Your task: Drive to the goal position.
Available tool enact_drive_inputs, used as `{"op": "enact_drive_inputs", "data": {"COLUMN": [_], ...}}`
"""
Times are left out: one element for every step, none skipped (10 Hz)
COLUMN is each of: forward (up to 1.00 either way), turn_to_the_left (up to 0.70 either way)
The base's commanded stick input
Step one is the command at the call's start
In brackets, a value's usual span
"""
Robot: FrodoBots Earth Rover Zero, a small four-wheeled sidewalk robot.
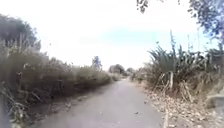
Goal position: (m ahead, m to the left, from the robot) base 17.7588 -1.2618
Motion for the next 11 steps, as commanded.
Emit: {"op": "enact_drive_inputs", "data": {"forward": [0.70,0.70,0.70,0.70,0.70,0.70,0.70,0.70,0.70,0.70,0.70], "turn_to_the_left": [0.00,0.00,0.00,0.00,0.00,0.00,0.00,0.00,0.00,0.00,0.00]}}
